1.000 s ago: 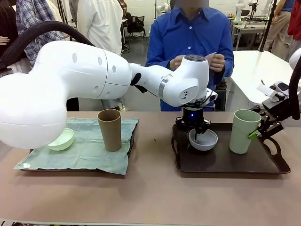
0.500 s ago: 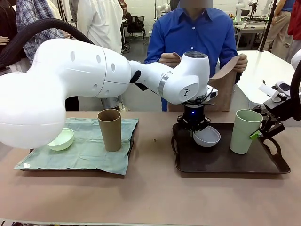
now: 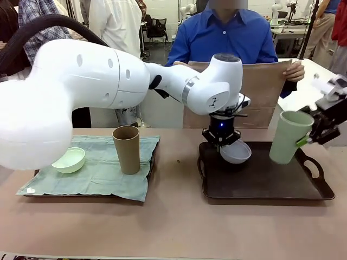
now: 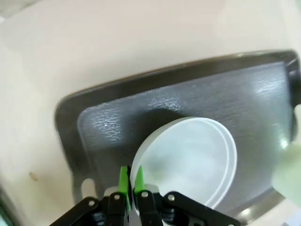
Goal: Set up a tray with a mat and arrange the tableware.
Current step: Pick up the Picnic Bowl and Reusable plastic cup from the Handle tray in front of the human's position and hold them in the air.
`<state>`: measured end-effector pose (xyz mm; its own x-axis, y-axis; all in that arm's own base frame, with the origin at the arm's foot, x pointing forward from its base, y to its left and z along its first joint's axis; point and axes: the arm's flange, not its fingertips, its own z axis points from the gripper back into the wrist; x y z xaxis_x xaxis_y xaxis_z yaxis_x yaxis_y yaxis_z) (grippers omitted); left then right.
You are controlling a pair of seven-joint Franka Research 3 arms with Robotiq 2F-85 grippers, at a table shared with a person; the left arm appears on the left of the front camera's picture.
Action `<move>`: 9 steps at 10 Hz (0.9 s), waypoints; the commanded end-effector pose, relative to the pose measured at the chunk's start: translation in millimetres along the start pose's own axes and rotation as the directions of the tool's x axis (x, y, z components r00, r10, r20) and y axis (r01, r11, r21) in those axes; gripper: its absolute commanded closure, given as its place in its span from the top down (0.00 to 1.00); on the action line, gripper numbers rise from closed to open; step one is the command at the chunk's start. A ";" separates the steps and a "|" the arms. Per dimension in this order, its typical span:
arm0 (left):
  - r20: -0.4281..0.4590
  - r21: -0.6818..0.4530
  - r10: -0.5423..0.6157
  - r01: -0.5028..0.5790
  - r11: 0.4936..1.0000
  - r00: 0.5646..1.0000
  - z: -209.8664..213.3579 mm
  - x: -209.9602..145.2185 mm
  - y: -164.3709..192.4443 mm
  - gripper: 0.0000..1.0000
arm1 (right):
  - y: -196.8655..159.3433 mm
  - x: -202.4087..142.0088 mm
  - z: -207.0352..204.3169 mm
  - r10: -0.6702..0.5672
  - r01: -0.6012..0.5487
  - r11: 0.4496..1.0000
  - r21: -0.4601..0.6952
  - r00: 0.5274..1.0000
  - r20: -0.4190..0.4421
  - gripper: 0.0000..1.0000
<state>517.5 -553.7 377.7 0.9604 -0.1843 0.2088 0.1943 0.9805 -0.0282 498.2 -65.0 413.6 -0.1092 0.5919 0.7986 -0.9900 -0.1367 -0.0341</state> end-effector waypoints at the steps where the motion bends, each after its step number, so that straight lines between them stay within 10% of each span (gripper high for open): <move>1: 0.089 0.046 0.032 -0.036 0.998 0.995 48.4 1.1 -7.2 0.00 | 20.4 49.4 41.8 0.064 -0.065 0.997 -0.053 0.998 -0.010 0.00; 9: 0.331 0.066 0.080 -0.108 0.992 0.940 175.8 -23.3 -39.8 0.00 | 40.8 100.8 78.0 0.081 -0.083 0.996 -0.041 0.996 -0.042 0.00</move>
<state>454.7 -577.7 535.1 0.8677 -0.1194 0.4826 0.1407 0.9900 -0.0081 446.4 -72.4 540.2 -0.2325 0.5980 0.7670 -0.9724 -0.1598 -0.1701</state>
